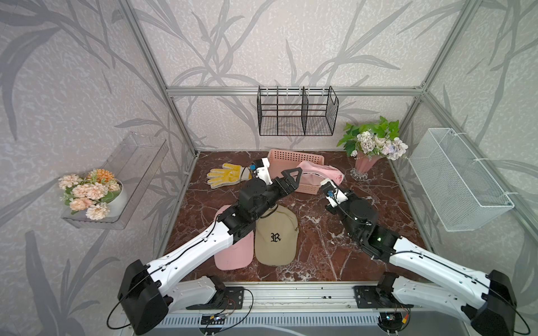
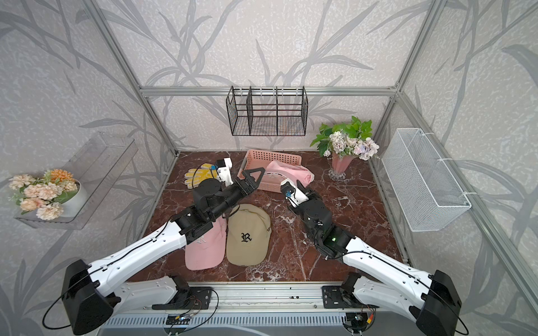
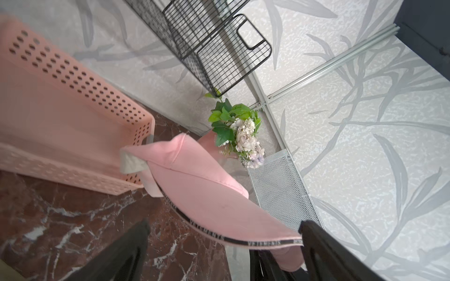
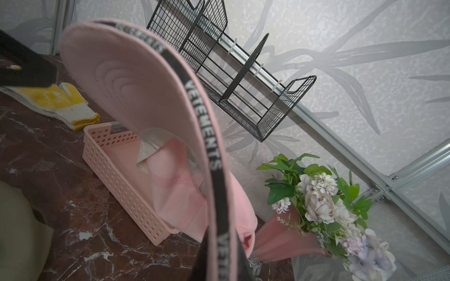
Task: Turn the baseball cap inside out
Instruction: Turn over the baseball cap.
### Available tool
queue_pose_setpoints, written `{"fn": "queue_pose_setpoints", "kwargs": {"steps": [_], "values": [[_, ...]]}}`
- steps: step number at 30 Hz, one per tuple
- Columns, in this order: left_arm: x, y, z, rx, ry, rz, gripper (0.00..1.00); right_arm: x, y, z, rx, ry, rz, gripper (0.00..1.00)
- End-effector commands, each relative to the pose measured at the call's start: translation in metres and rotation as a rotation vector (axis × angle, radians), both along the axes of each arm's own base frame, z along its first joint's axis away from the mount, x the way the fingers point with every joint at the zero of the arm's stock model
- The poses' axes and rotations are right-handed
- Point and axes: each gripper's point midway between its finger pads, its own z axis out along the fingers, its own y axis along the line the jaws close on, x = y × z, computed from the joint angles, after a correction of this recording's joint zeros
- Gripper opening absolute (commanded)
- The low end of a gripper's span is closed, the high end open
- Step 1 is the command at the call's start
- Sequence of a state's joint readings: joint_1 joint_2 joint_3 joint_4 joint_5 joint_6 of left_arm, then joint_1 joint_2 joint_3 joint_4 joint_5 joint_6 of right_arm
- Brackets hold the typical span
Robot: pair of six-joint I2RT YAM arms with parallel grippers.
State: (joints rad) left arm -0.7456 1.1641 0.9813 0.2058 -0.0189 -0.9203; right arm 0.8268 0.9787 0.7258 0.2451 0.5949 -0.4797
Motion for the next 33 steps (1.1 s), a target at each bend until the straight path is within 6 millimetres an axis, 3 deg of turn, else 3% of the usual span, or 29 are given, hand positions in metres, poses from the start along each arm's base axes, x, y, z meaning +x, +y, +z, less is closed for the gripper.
{"fn": "queue_pose_setpoints", "kwargs": {"steps": [1,5,11,19,27,30,31,33], "values": [[-0.005,0.002,0.031,0.332,-0.268,-0.02,0.99,-0.008,-0.003,0.005,0.153,0.128,0.074,0.0],[-0.018,-0.016,0.033,0.62,-0.536,-0.168,0.94,-0.011,-0.002,0.003,0.196,0.258,0.137,0.0],[-0.004,-0.033,0.001,0.99,-0.606,-0.329,0.9,-0.018,0.005,-0.003,0.189,0.39,0.21,0.0],[0.001,-0.054,-0.012,1.101,-0.659,-0.479,0.73,-0.017,0.018,-0.007,0.165,0.474,0.263,0.0],[-0.013,-0.074,-0.037,1.095,-0.674,-0.68,0.62,-0.017,0.023,-0.005,0.185,0.51,0.281,0.0],[-0.013,-0.078,-0.043,1.092,-0.67,-0.7,0.48,-0.019,0.025,-0.003,0.212,0.516,0.312,0.0],[-0.013,-0.08,-0.046,1.089,-0.665,-0.713,0.39,-0.02,0.026,-0.002,0.224,0.519,0.323,0.0],[-0.013,-0.083,-0.047,1.08,-0.661,-0.731,0.11,-0.022,0.028,-0.001,0.249,0.532,0.352,0.0]]}}
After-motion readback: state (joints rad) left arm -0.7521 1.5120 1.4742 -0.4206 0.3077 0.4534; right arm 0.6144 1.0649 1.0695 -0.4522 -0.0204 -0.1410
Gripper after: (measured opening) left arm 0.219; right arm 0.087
